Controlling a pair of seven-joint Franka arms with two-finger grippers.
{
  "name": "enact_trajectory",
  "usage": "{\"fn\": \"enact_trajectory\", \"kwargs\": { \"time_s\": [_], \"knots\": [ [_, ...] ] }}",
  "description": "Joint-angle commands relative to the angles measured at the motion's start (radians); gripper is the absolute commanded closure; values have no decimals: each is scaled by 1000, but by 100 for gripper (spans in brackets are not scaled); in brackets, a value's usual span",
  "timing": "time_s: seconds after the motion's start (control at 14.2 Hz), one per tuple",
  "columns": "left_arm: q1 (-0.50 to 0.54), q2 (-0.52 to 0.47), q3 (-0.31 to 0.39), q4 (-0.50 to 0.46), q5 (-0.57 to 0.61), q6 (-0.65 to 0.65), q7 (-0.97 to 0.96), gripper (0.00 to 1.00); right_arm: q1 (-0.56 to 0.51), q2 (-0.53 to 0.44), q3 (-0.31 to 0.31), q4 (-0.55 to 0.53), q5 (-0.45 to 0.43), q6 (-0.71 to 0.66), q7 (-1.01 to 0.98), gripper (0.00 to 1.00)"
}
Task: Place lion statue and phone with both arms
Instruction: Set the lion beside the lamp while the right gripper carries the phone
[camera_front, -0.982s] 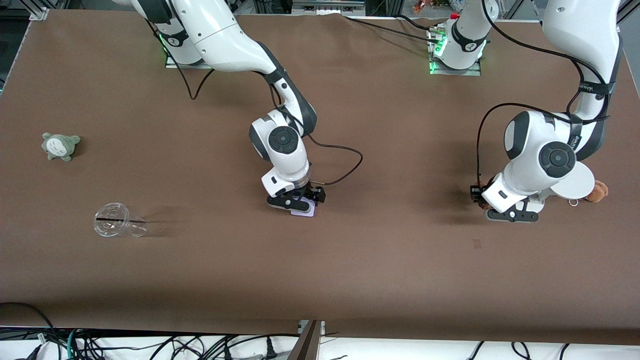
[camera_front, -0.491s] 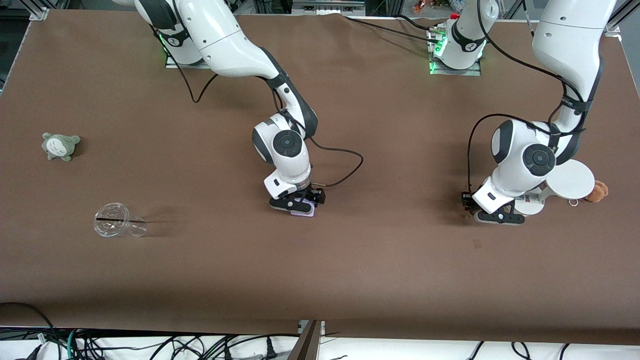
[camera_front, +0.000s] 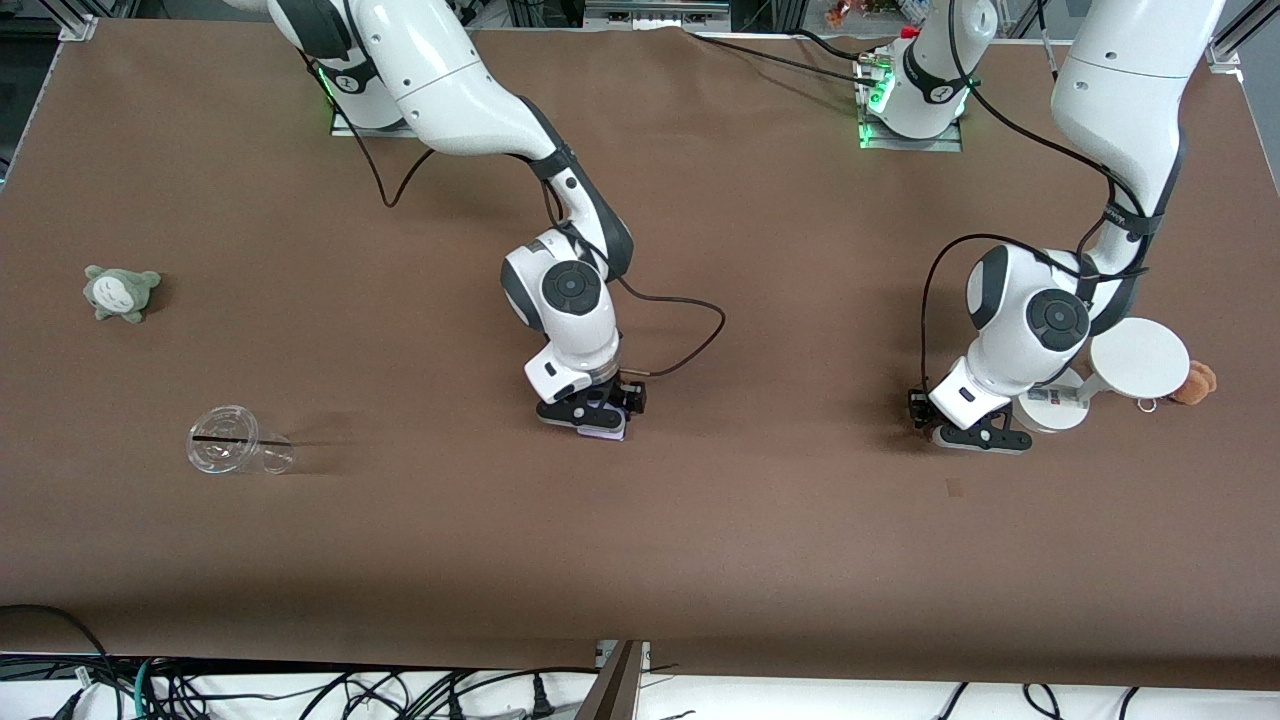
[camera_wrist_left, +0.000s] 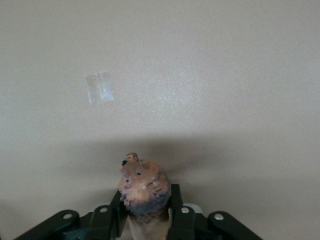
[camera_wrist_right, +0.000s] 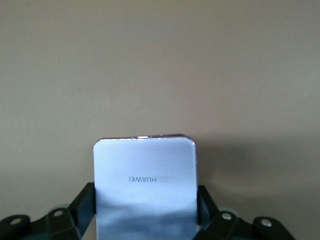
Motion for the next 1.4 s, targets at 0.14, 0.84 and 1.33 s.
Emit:
{"fn": "enact_trajectory", "kwargs": {
  "time_s": [0.14, 0.84, 1.33],
  "knots": [
    [-2, -55, -2, -8, -7, -26, 7, 0, -169, -115, -4, -28, 1, -167, -326, 64],
    [87, -374, 0, 87, -14, -542, 167, 0, -341, -162, -131, -154, 12, -224, -735, 65],
    [98, -588, 12, 199, -48, -920, 171, 0, -398, -143, -123, -183, 66, -147, -772, 65]
  ]
}}
